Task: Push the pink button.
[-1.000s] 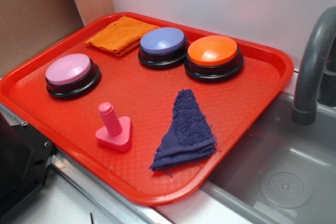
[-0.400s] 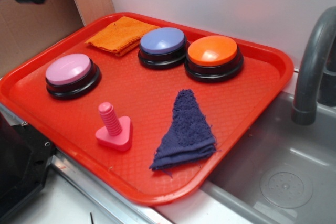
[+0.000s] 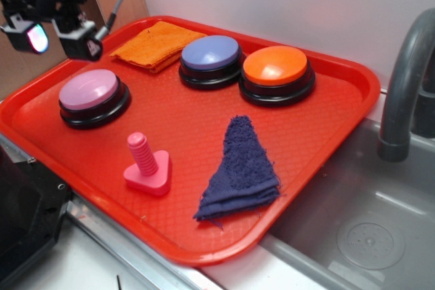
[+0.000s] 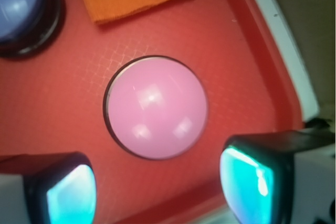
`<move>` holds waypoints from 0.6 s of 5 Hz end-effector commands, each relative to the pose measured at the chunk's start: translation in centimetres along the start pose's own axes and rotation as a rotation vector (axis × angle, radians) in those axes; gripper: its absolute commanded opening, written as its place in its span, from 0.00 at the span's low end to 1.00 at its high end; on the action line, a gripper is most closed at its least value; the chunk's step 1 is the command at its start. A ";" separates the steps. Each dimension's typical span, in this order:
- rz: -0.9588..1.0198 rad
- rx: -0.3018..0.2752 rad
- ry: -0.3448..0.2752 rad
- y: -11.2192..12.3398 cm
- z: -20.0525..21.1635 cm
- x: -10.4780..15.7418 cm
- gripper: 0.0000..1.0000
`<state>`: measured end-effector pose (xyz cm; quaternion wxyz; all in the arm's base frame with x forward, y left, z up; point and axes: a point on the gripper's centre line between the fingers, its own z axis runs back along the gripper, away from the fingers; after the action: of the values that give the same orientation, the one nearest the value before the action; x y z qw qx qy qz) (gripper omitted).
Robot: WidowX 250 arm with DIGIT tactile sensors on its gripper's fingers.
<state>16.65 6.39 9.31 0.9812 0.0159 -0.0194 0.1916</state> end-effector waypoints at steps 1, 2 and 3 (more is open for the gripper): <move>-0.070 0.019 -0.041 1.3 -3.5 1.0 1.00; -0.110 -0.011 -0.046 0.9 -4.0 1.1 1.00; -0.112 -0.019 -0.014 0.7 -4.8 1.1 1.00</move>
<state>17.63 7.45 4.90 0.9898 0.0094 -0.0269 0.1394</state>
